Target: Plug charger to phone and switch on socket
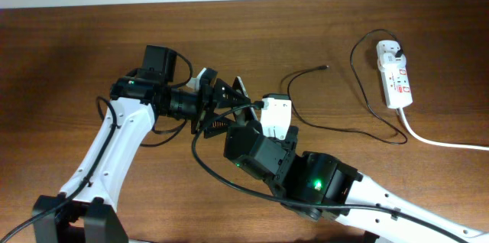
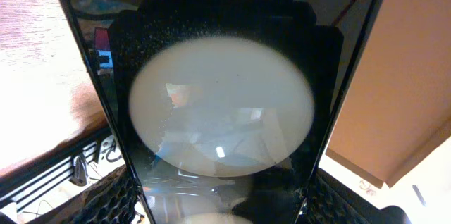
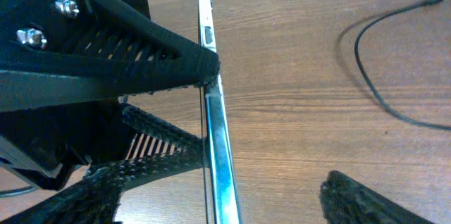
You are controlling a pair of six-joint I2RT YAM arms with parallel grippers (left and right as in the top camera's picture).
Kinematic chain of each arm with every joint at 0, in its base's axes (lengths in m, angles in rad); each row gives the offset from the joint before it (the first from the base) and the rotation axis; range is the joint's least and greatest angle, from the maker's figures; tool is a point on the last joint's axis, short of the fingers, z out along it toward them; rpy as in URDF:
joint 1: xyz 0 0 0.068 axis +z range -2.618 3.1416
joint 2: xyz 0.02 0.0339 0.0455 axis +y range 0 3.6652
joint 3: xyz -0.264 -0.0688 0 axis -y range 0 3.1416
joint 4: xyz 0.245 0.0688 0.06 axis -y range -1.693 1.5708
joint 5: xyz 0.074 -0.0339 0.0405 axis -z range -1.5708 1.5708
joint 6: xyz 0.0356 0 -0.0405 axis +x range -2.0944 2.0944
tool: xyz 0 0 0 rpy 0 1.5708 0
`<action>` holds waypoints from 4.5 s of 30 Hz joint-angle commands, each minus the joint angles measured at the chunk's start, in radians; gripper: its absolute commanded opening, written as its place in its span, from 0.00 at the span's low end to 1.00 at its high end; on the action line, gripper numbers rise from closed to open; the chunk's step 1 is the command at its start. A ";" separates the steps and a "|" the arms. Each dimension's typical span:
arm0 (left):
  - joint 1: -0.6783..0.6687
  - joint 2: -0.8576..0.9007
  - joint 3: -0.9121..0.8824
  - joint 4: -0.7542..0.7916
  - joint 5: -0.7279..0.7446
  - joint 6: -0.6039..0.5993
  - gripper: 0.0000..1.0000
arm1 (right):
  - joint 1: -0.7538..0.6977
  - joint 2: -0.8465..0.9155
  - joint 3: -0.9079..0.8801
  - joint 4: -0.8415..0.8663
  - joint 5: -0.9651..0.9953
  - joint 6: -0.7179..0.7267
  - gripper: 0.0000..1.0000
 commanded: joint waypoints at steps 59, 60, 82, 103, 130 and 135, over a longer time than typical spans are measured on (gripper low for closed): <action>0.492 -1.021 -0.816 0.460 -0.048 0.046 0.99 | -0.795 0.011 -0.550 0.724 -1.569 -0.226 0.04; 0.492 -0.964 -0.830 0.541 -0.004 -0.004 0.99 | -0.795 0.010 -0.550 0.724 -1.564 -0.225 0.04; 0.391 -0.443 -0.830 0.858 0.037 -0.422 0.74 | -0.426 0.011 -0.550 0.935 -1.077 0.462 0.04; 0.320 -0.443 -0.830 0.905 -0.050 -0.644 0.50 | -0.190 0.017 -0.550 1.058 -0.835 0.731 0.04; 0.240 -0.443 -0.830 1.016 -0.154 -0.787 0.10 | -0.146 0.057 -0.550 1.065 -0.808 0.887 0.04; 0.240 -0.443 -0.830 1.015 -0.181 -0.786 0.00 | -0.146 0.057 -0.550 1.045 -0.808 0.886 0.10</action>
